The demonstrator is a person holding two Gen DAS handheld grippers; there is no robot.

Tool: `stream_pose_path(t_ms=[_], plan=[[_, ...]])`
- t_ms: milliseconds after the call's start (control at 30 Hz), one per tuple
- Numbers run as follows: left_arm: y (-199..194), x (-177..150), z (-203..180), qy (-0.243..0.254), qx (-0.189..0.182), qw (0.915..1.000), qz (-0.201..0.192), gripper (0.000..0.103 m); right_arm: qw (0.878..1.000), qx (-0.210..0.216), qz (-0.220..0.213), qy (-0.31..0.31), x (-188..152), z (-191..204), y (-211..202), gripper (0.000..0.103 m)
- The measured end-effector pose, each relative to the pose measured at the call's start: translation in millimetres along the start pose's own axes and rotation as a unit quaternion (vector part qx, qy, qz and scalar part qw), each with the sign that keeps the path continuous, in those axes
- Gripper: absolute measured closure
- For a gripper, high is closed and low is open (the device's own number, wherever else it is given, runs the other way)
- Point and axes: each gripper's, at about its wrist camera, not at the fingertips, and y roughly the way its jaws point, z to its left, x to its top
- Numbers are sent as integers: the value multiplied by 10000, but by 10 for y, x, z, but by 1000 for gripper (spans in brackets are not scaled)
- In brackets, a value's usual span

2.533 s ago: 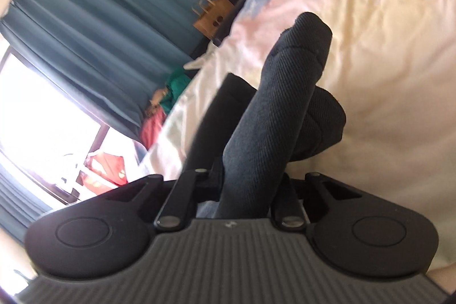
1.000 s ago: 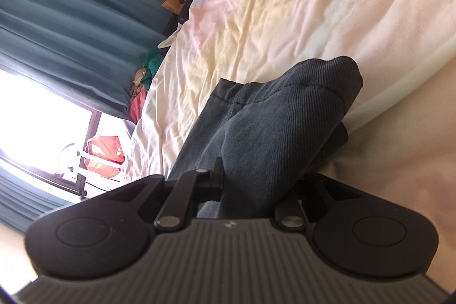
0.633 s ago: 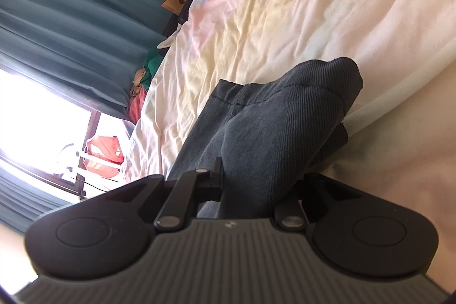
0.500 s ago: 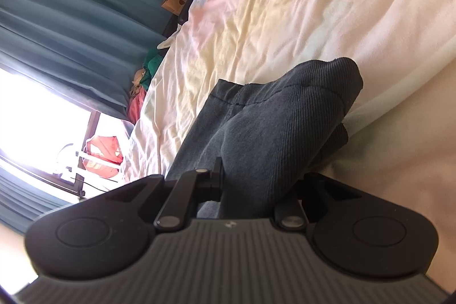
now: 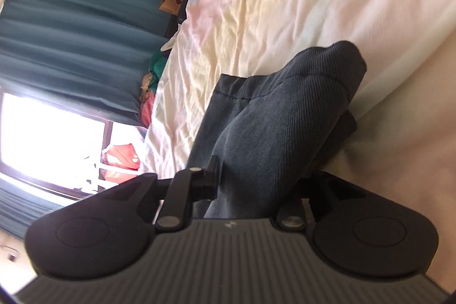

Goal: Fold clothes

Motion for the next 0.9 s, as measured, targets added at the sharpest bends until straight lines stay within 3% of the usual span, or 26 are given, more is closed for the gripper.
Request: stream_pose_path(t_ms=[67,167,233,433,533,667,900], plan=[[-1,2,-18,-23,13,10000,-22,3,9998,153,101,57,-9,-5,44,38],[3,8,-19,-31,9,10000,-32,3,9990,33,437,-62,-49,-2,189,37],[2,5,-15,-49,4,10000,-54,3,9990,23,407,-204,-56,24,236,37],[23,-1,-38,-21,50,10000,-66,2,9963,566,153,-636,-80,230,256,36],[28,0,-48,2,67,10000,-62,1,9969,289,172,-716,-83,215,308,47],[36,2,-60,17,83,10000,-47,1,9976,-22,251,-646,-44,114,349,77],[50,27,-101,119,156,9997,111,1,9879,-384,2,-1506,-100,318,274,84]])
